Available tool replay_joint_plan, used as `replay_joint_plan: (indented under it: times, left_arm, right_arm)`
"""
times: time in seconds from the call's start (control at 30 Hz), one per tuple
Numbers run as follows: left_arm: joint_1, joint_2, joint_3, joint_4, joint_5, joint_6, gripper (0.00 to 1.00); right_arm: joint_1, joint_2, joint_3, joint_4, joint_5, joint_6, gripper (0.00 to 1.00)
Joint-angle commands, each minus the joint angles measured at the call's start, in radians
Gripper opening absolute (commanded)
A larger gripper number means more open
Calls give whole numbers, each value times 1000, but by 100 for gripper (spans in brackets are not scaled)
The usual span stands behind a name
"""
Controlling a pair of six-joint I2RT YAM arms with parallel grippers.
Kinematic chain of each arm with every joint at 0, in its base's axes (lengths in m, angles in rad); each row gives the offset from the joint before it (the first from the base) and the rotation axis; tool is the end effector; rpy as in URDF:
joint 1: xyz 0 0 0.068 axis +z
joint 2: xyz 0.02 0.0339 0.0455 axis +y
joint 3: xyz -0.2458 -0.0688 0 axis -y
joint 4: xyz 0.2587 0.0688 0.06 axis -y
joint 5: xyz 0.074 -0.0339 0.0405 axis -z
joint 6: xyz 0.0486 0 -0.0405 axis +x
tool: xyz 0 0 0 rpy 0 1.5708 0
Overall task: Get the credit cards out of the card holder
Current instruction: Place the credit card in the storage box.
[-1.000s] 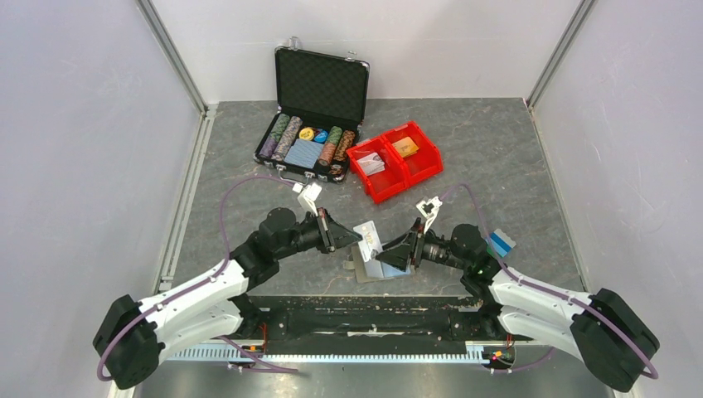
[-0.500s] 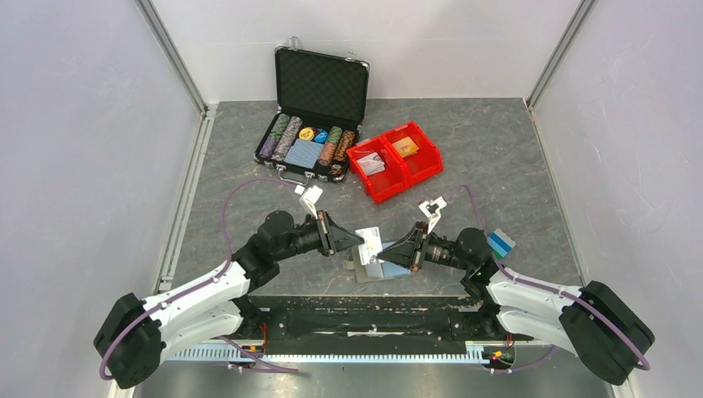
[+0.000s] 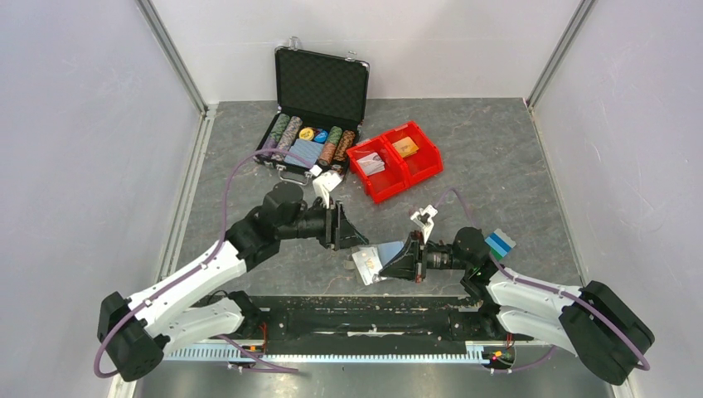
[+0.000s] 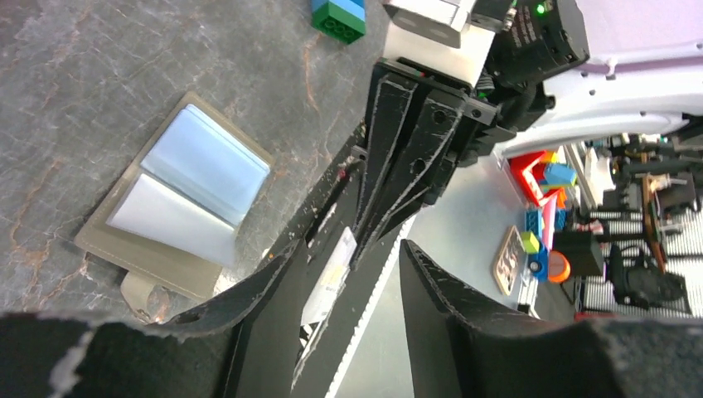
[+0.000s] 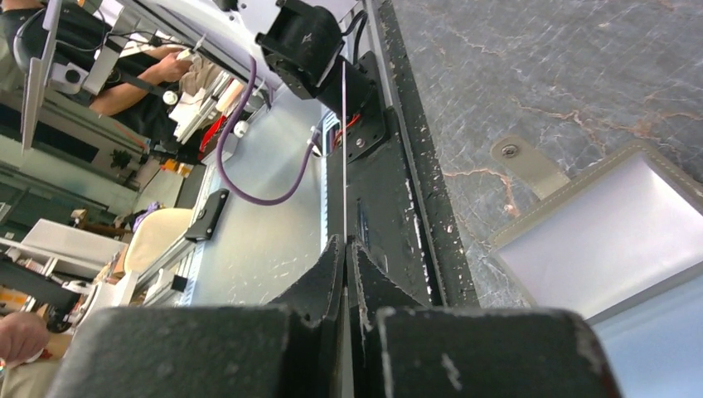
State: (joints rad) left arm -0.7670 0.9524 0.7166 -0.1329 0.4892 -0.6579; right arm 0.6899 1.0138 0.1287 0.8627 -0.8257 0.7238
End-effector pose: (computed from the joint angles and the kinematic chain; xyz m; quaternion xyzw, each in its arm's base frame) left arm 0.1657 -0.1914 0.2696 0.1804 0.7915 -0.5098 0.2847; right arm 0.1371 0.1595 0.1575 -0.2694 0.6596 0.6340 0.3007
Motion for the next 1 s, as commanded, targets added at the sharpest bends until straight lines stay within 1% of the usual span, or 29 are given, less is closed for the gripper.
replay_joint_plan:
  times: [0.0, 0.1, 0.2, 0.3, 0.4, 0.5, 0.6, 0.7, 0.8, 0.83, 0.87, 0.93, 0.97]
  left_arm:
    - [3, 64, 128, -245, 141, 214, 52]
    - [2, 111, 186, -337, 171, 278, 52]
    - [2, 150, 209, -367, 222, 319, 51]
    - [2, 197, 228, -385, 290, 348, 49]
    - [2, 237, 242, -395, 320, 367, 44]
    - [2, 250, 241, -367, 356, 364, 35]
    - [3, 254, 243, -356, 351, 365, 15]
    - [3, 256, 247, -354, 353, 365, 3]
    - [3, 258, 248, -353, 358, 363, 2]
    - [3, 258, 247, -353, 357, 363, 2]
    - [3, 257, 247, -352, 352, 362, 2]
    - [3, 254, 244, -348, 338, 358, 2]
    - [4, 251, 244, -347, 326, 355, 2]
  right_arm:
    - [-1, -6, 5, 41, -77, -23, 0]
    - [-2, 9, -10, 126, -125, 22, 0]
    - [-1, 22, -24, 214, -152, 73, 0]
    - [0, 29, -24, 221, -157, 80, 0]
    - [3, 28, -26, 233, -163, 86, 0]
    - [2, 27, -25, 229, -164, 85, 0]
    - [2, 32, -27, 225, -163, 84, 0]
    - [2, 35, -28, 223, -162, 82, 0]
    - [2, 37, -29, 219, -161, 79, 0]
    - [2, 37, -27, 217, -159, 77, 1]
    - [2, 37, -26, 214, -157, 77, 5]
    - [2, 33, -23, 203, -143, 75, 19]
    - [2, 26, -20, 188, -131, 69, 29]
